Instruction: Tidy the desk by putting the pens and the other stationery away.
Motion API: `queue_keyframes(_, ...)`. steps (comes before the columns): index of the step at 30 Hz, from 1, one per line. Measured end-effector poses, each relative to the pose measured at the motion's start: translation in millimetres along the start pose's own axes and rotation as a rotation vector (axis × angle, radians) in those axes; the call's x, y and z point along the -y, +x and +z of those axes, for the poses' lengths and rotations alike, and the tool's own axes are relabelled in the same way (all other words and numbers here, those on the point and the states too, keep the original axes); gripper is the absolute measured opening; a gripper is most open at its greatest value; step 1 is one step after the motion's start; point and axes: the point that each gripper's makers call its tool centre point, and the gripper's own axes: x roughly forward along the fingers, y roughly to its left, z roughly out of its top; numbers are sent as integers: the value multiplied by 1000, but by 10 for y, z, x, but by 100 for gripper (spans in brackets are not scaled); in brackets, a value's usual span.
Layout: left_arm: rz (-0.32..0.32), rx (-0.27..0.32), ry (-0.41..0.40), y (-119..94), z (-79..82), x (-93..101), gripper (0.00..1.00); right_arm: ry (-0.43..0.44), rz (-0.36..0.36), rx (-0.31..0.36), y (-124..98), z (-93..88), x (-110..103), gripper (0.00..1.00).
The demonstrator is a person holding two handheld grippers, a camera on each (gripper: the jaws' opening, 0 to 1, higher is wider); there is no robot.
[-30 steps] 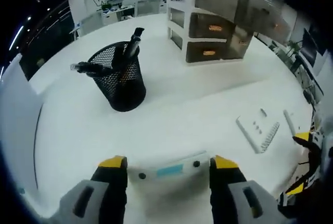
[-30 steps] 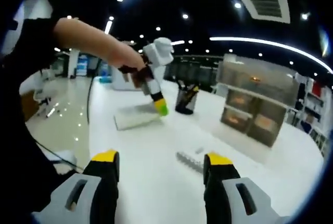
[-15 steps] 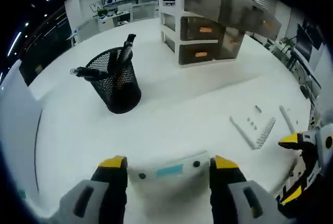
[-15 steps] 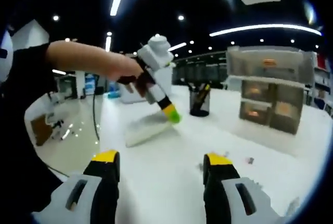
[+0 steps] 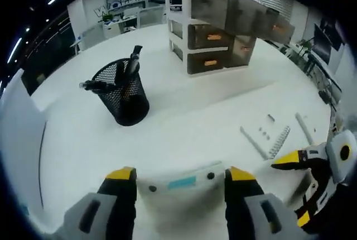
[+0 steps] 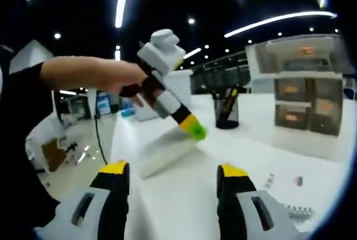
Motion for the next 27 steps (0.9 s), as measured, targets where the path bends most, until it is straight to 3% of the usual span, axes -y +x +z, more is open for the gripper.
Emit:
queue_keyframes(14,-15,45,-2,-151,-26,40,62,132,54,22,403,45,-37,58)
queue_keyframes(20,-31,47,2,-118,-79,105,62,292,107,-1,696,-41,-43,51)
queue_keyframes(22,-38,44,4,-114,-107,136,62,262,97,30,701,43,-24,48)
queue_keyframes(24,-42,44,4,-119,-116,149,62,325,108,36,712,68,-29,47)
queue_keyframes(27,-45,51,4,-158,-100,142,62,323,110,40,719,64,4,45)
